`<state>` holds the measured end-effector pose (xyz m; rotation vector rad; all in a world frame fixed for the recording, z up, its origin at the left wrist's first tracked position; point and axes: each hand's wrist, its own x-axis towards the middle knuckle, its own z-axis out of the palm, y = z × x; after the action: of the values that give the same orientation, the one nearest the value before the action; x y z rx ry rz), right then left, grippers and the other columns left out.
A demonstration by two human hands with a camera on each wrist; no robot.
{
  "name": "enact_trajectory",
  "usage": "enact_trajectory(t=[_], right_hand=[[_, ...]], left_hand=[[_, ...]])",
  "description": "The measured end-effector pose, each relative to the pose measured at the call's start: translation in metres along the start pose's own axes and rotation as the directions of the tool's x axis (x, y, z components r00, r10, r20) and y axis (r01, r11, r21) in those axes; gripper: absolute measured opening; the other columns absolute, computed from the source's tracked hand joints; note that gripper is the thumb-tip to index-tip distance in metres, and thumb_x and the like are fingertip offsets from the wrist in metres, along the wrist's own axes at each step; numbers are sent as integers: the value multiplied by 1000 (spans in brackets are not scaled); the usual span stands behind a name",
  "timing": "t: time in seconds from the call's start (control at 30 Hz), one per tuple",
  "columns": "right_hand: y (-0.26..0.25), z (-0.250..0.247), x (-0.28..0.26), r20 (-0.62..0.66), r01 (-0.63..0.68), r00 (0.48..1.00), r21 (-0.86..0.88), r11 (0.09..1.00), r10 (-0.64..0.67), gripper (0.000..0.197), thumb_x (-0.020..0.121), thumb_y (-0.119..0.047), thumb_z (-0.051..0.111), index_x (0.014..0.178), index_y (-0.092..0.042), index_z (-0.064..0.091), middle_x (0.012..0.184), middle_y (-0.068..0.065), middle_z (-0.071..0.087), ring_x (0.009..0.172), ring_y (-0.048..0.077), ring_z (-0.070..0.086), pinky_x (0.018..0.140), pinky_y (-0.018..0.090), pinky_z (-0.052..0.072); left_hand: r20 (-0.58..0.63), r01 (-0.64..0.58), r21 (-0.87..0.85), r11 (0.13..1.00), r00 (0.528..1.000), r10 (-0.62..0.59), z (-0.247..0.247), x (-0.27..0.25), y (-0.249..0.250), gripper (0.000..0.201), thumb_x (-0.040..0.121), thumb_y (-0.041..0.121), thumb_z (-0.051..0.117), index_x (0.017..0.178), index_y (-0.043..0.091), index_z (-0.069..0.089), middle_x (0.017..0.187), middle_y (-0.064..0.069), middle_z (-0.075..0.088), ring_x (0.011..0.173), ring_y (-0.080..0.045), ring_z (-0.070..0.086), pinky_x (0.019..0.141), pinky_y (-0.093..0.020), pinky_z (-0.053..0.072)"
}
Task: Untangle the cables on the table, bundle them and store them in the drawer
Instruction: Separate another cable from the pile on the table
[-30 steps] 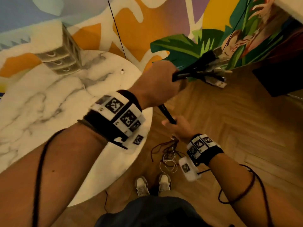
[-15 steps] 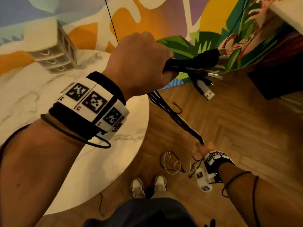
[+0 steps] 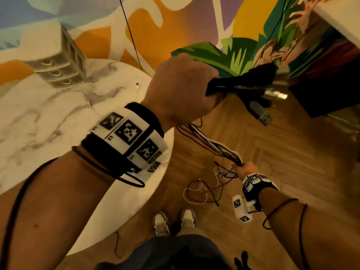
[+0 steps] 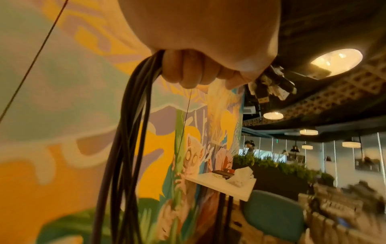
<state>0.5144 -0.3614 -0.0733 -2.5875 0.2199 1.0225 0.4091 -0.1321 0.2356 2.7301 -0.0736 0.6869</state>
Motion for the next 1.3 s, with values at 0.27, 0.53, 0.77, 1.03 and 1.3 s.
enact_trajectory(t=[0.27, 0.53, 0.77, 1.03, 1.3], right_hand=[[-33, -12, -28, 122, 373, 927, -225, 900, -354, 36, 94, -20, 54, 126, -5, 56, 124, 18, 59, 112, 35, 57, 92, 38, 48], [-108, -57, -133, 34, 506, 492, 802, 317, -870, 30, 87, -15, 48, 113, -20, 63, 118, 8, 62, 113, 26, 57, 97, 40, 47], [-120, -53, -153, 175, 395, 469, 835, 383, -865, 49, 66, -28, 62, 113, -13, 60, 111, 4, 66, 105, 20, 61, 93, 35, 50], [-150, -25, -173, 226, 464, 572, 704, 538, -788, 35, 98, -31, 44, 108, -12, 71, 105, 1, 72, 96, 2, 66, 83, 19, 52], [-165, -11, -186, 35, 516, 584, 755, 405, -811, 36, 100, -14, 38, 74, -11, 64, 63, -5, 66, 59, 6, 61, 59, 23, 48]], left_hand=[[175, 465, -732, 499, 835, -521, 59, 0, 13, 54, 92, 18, 56, 44, 24, 31, 34, 12, 27, 34, -7, 23, 42, -23, 21], [339, 653, -542, 529, 746, -573, 98, -31, 0, 37, 87, 14, 60, 52, 15, 49, 43, 10, 40, 37, -4, 38, 41, -10, 29], [402, 630, -495, 599, 777, -485, 99, -63, -20, 14, 81, 12, 61, 83, 1, 68, 77, -9, 65, 69, -15, 59, 60, -28, 47], [464, 572, -312, 759, 789, -403, 97, -94, -13, 33, 93, 1, 48, 125, -3, 53, 124, -21, 57, 113, -18, 52, 83, -3, 28], [98, 442, 4, 897, 892, -440, 31, -105, -22, 17, 86, 39, 51, 81, 23, 51, 83, 8, 54, 77, -11, 51, 63, -26, 38]])
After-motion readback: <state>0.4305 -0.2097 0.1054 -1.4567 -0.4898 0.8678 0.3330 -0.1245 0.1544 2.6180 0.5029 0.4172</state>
